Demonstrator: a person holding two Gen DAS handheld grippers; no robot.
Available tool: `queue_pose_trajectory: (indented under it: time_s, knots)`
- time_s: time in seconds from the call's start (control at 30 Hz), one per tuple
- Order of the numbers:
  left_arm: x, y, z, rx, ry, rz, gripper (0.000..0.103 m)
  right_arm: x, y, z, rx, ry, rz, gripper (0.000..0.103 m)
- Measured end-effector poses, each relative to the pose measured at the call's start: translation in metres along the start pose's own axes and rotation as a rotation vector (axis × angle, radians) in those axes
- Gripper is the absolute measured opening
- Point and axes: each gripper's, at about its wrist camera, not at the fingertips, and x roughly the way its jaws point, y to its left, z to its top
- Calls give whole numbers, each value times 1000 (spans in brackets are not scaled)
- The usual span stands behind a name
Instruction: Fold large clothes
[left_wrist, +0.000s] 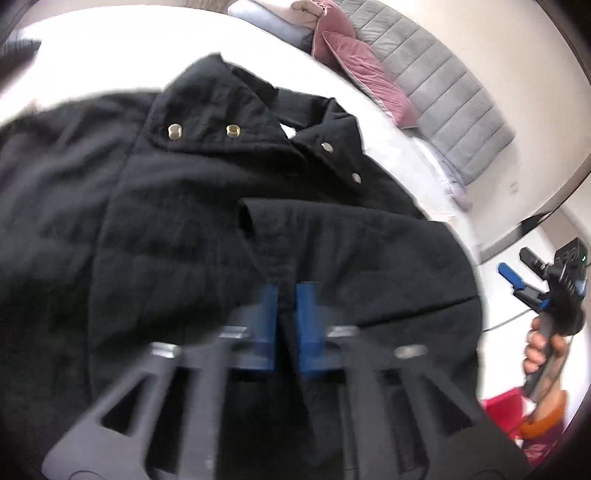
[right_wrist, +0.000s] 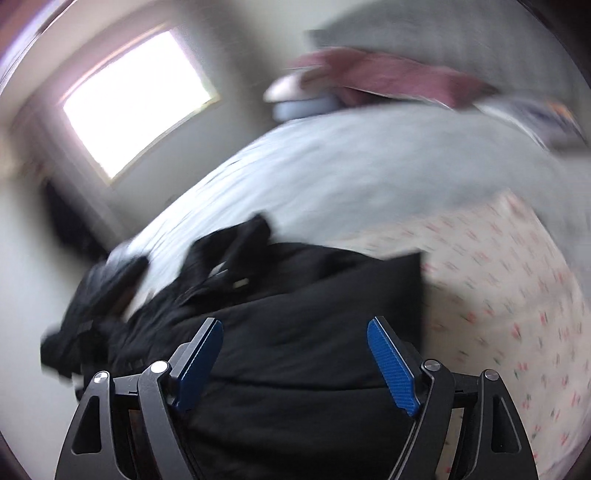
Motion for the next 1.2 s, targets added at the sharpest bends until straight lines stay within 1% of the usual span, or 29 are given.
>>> queue_pose_trajectory:
  time_s: [0.03,0.07,0.13,0.17,0.2,0.3,0.37,0.4,0.43,0.47,0.5,0.53,0.57,0.6,0.63,0.67,0.7,0.73,0.77,0.8,0.83,0.9,0.97,1.0,1.07,1.13,1.17,1.2]
  knots:
    - [-13,-4,2,10,-68,-17,7,5,-16,1,50,3,4,82]
    - [-25,-6,5,9,-120,-15,7,15,-29,3,98,5,3,82]
    - [-42,-3,6,-1,-194,41,7,29,-54,7,182,-2,11,82]
    - [-45,1,6,-8,-208,82,7,33,-62,9,211,-9,20,82]
    - [-43,6,6,-15,-203,111,7,40,-71,10,248,-18,31,82]
    - [-20,14,2,-5,-124,125,7,62,-91,11,341,-4,65,82]
    - [-11,15,-3,20,-120,136,7,85,-96,9,381,27,95,81]
    - [-9,15,-4,23,-120,135,7,91,-95,8,375,31,107,72]
    - [-11,18,-3,21,-122,130,7,98,-89,10,339,34,114,31]
    - [-13,19,-2,18,-126,118,7,98,-83,12,306,38,91,17]
    - [-17,17,-1,20,-133,101,7,94,-78,15,263,14,69,14]
    - [-21,16,-2,24,-139,80,7,85,-71,20,202,-39,63,12]
    - [-20,13,-1,35,-136,57,7,80,-70,25,159,-81,22,12]
    - [-15,7,-5,43,-125,66,7,83,-72,29,139,-75,-59,12]
    - [-5,4,-7,61,-100,100,7,88,-74,30,140,-53,-83,12]
    - [4,1,-9,76,-71,124,7,93,-76,30,155,-19,-95,12]
    - [11,3,-12,82,-41,137,8,94,-77,29,161,-4,-105,14]
    - [8,4,-12,79,-47,133,8,92,-77,29,163,-3,-103,20]
    - [0,5,-12,75,-65,136,11,86,-76,29,167,-7,-102,22]
    - [-8,5,-11,78,-83,159,25,74,-74,29,162,-17,-103,28]
    - [-18,5,-10,85,-109,182,40,66,-74,29,150,-26,-100,39]
    - [-38,3,-8,105,-165,186,52,33,-67,26,77,-62,-110,51]
    - [-51,-6,-5,134,-191,164,55,16,-59,19,-9,-49,-123,53]
    - [-52,-12,-4,146,-190,153,60,4,-52,10,-74,-22,-136,53]
    - [-54,-26,-7,195,-177,123,65,-9,-41,-12,-175,27,-149,57]
    - [-46,-36,-11,244,-154,106,66,-16,-33,-34,-248,68,-152,70]
    - [-41,-40,-14,268,-139,105,66,-18,-30,-47,-292,84,-153,71]
    - [-35,-44,-15,285,-127,108,66,-16,-25,-61,-351,102,-179,72]
